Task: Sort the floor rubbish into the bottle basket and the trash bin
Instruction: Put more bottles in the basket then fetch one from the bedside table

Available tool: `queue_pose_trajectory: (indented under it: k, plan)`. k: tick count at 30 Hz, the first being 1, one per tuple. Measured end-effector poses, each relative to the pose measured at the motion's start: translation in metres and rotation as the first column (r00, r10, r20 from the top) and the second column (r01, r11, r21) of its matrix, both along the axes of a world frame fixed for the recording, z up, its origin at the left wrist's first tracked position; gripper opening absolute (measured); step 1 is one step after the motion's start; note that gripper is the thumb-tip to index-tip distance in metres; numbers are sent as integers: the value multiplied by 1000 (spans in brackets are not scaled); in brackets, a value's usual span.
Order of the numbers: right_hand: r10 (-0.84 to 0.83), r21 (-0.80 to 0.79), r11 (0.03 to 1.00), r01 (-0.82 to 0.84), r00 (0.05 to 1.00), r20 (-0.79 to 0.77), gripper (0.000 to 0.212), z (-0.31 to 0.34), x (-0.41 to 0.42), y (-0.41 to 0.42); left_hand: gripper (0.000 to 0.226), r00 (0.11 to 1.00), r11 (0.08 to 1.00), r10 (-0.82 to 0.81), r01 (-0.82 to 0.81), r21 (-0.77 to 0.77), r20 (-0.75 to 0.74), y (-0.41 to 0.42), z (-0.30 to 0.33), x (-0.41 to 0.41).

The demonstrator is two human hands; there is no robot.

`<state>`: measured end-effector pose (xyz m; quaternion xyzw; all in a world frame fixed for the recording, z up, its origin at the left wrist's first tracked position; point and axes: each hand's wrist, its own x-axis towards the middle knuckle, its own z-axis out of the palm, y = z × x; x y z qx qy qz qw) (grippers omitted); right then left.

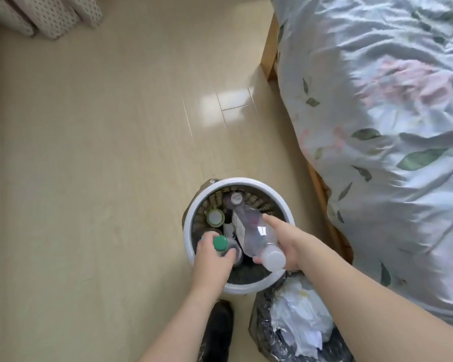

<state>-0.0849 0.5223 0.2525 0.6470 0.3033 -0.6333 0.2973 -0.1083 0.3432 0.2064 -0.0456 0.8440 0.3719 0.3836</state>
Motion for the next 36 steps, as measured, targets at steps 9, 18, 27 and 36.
queue_pose_trajectory:
  k: [9, 18, 27, 36]
  plan:
    - [-167, -106, 978, 181, 977, 130, 53, -24, 26, -15, 55, 980, 973, -199, 200, -114, 21, 1, -14, -14]
    - [-277, 21, 961, 277, 954, 113, 62, 2, -1, -10, 48, 971, 964, -236, 240, -115, 46, -8, 17, -45]
    - [63, 253, 966, -52, 997, -34, 49, 42, 3, -21, 53, 957, 955, -289, 290, -65, 23, 4, 55, -52]
    - [293, 470, 858, -208, 949, -114, 26, 144, 14, -5, 45, 925, 929, -362, 347, -129, -112, 24, 157, -68]
